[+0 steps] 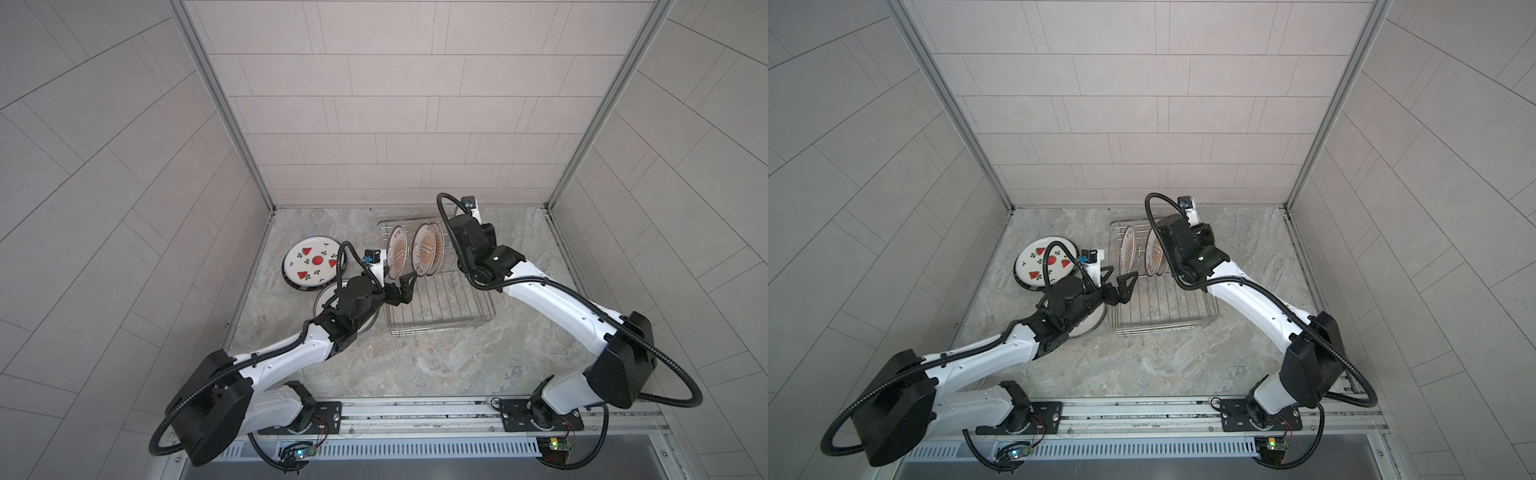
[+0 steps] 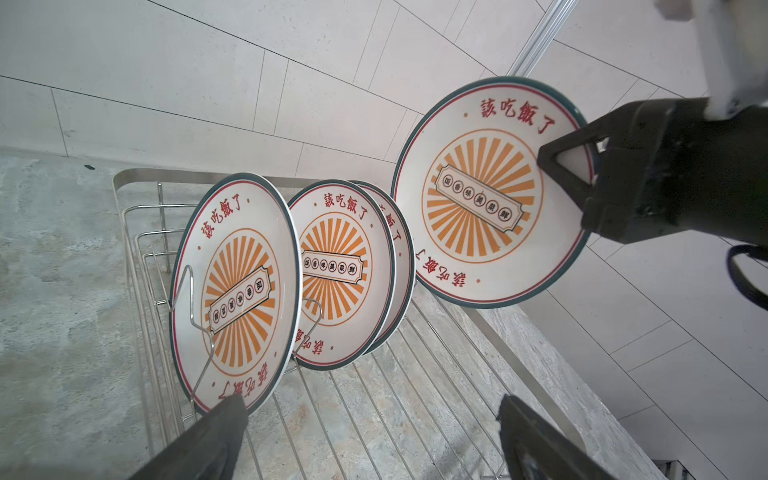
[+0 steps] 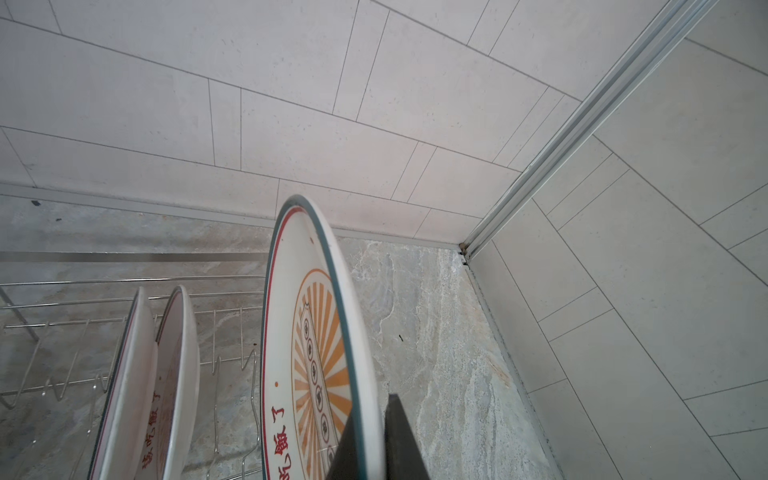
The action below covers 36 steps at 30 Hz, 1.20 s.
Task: Unload the plates from the dish rack
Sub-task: 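Close the right gripper on the sunburst plate rim and lift it out of the rack, then bring the sunburst plate to the left gripper and close the left gripper on its rim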
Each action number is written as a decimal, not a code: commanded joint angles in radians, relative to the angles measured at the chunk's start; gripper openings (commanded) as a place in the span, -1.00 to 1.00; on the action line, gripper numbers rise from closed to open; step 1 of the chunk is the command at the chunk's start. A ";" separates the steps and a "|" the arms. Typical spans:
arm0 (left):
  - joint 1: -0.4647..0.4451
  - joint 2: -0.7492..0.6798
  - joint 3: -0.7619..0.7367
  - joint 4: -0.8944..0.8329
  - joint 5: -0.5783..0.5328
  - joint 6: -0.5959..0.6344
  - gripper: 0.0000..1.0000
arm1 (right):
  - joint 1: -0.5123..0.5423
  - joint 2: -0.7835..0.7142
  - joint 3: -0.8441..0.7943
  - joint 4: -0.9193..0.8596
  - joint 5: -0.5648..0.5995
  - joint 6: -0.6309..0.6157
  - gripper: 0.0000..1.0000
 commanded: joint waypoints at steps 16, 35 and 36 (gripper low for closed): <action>0.002 -0.275 -0.101 -0.058 -0.014 -0.024 1.00 | 0.074 -0.409 -0.291 0.149 -0.174 0.019 -0.86; 0.003 -0.371 -0.199 0.040 0.162 -0.059 1.00 | -0.047 -0.756 -0.597 0.284 -0.858 0.115 -0.85; 0.002 -0.358 -0.202 0.065 0.178 -0.065 1.00 | -0.054 -0.768 -0.608 0.293 -0.884 0.123 -0.85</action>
